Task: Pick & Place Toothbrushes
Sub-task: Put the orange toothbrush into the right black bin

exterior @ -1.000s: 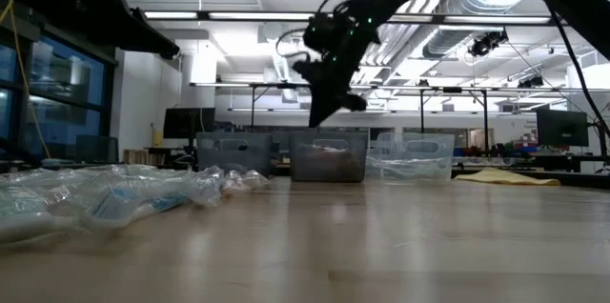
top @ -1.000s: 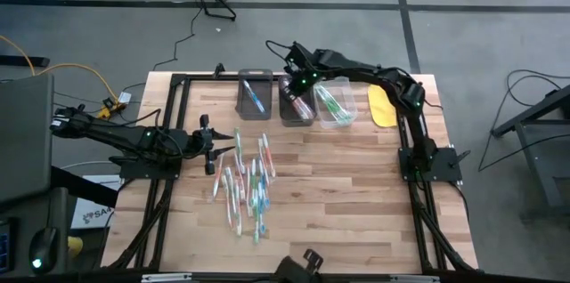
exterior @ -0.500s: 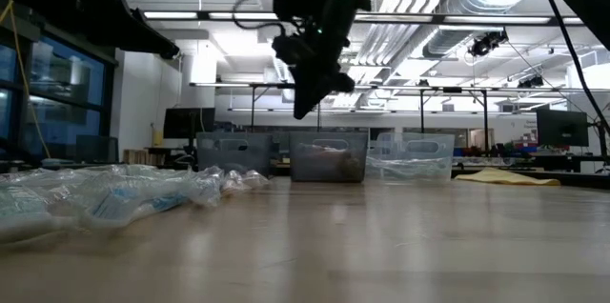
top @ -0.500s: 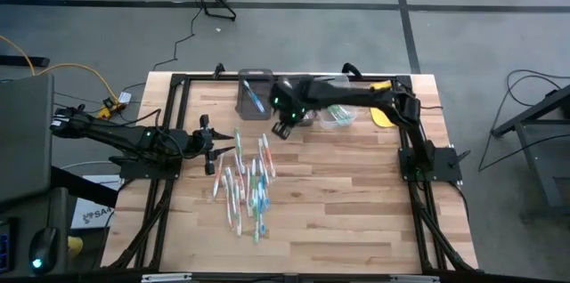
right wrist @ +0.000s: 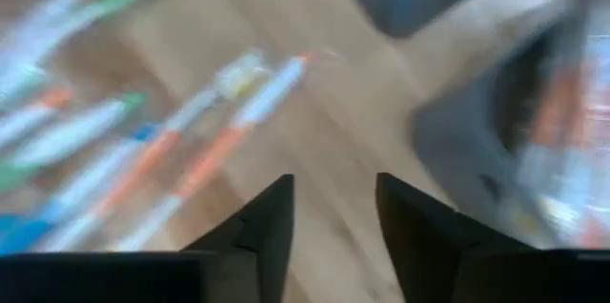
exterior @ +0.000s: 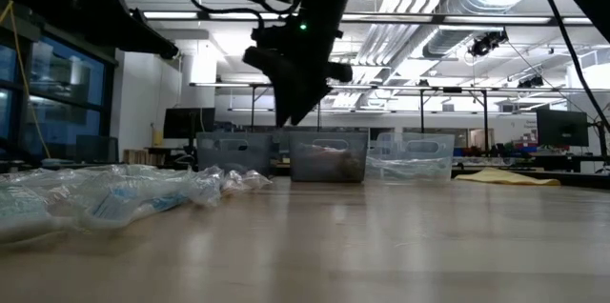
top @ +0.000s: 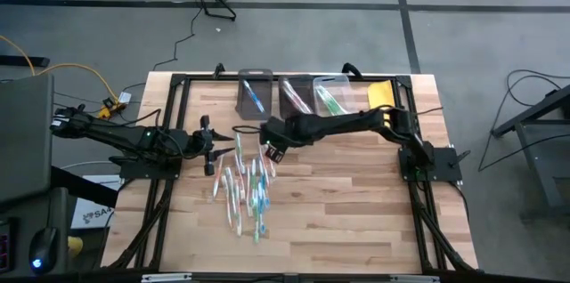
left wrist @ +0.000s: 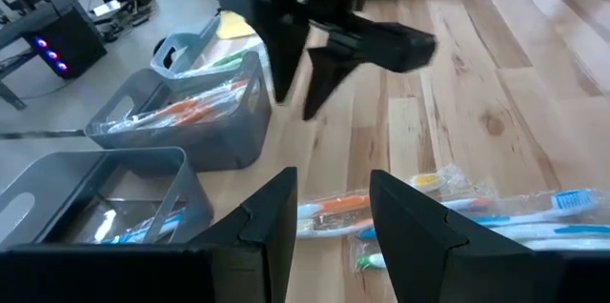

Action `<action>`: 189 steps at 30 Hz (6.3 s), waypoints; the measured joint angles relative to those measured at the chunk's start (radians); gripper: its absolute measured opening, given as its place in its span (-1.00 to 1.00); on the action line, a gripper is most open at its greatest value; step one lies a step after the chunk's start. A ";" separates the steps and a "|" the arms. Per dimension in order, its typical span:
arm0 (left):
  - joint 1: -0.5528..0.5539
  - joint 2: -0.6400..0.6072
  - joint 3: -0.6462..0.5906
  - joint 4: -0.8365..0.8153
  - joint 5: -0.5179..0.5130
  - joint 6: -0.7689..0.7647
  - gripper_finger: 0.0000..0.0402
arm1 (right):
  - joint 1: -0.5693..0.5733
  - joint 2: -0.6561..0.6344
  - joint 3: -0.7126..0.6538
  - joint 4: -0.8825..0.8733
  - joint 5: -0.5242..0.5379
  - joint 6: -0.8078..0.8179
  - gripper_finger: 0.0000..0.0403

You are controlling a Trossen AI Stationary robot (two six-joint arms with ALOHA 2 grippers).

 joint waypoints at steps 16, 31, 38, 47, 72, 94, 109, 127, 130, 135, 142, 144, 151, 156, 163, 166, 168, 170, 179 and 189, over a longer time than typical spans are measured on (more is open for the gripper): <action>0.016 0.003 0.008 -0.242 -0.084 -0.596 -0.36 | 0.130 -0.125 -0.300 -0.001 0.252 0.192 -0.03; 0.195 0.196 0.018 -0.375 0.181 -0.901 -0.36 | 0.227 -0.642 -0.934 0.693 0.232 -0.005 -0.04; 0.267 0.310 0.018 -0.374 0.344 -0.980 -0.36 | 0.226 -0.697 -1.080 0.850 0.176 -0.027 -0.04; 0.310 0.363 0.019 -0.375 0.357 -0.999 -0.36 | 0.226 -0.689 -1.122 0.879 0.165 -0.026 -0.04; 0.308 0.471 0.169 -0.598 0.386 -0.837 -0.32 | 0.226 -0.689 -1.129 0.892 0.137 -0.053 -0.04; 0.308 0.680 0.170 -0.540 0.366 -0.861 -0.39 | 0.223 -0.688 -1.128 0.909 0.121 -0.054 -0.04; 0.308 0.601 0.262 -0.609 0.343 -0.651 -0.98 | 0.190 -0.670 -1.128 0.999 0.118 -0.122 -0.04; 0.308 0.499 0.304 0.203 0.427 -0.180 -1.00 | 0.141 -0.286 -1.101 1.963 -0.028 -0.412 -0.04; 0.308 0.499 0.304 0.291 0.471 -0.122 -1.00 | 0.119 -0.241 -1.055 1.984 -0.081 -0.416 -0.04; 0.308 0.499 0.304 0.356 0.495 -0.096 -1.00 | 0.088 -0.211 -0.967 1.991 -0.113 -0.454 -0.04; 0.308 0.499 0.304 0.371 0.501 -0.077 -1.00 | 0.042 -0.211 -0.848 1.864 -0.226 -0.470 -0.04; 0.308 0.499 0.304 0.371 0.507 -0.077 -1.00 | 0.033 -0.211 -0.824 1.815 -0.240 -0.470 -0.04; 0.308 0.499 0.304 0.367 0.517 -0.077 -1.00 | 0.033 -0.210 -0.797 1.771 -0.244 -0.471 -0.43; 0.308 0.500 0.304 0.357 0.516 -0.076 -1.00 | 0.032 -0.211 -0.798 1.747 -0.242 -0.470 -0.87; 0.308 0.500 0.304 0.330 0.518 -0.078 -0.80 | 0.032 -0.212 -0.798 1.718 -0.245 -0.460 -0.86; 0.308 0.500 0.304 0.329 0.517 -0.077 -0.60 | 0.032 -0.227 -0.798 1.660 -0.234 -0.460 -0.86; 0.308 0.487 0.304 0.318 0.512 -0.078 -0.45 | 0.032 -0.255 -0.798 1.581 -0.205 -0.449 -0.86; 0.308 0.463 0.304 0.295 0.484 -0.077 -0.30 | 0.027 -0.289 -0.798 1.502 -0.173 -0.430 -0.86; 0.308 0.360 0.303 0.098 0.355 -0.075 -0.12 | -0.109 -0.444 -0.641 0.847 -0.206 -0.295 -0.86; 0.308 0.332 0.302 -0.001 0.349 -0.081 -0.29 | -0.316 -0.427 -0.370 0.332 -0.321 -0.275 -0.85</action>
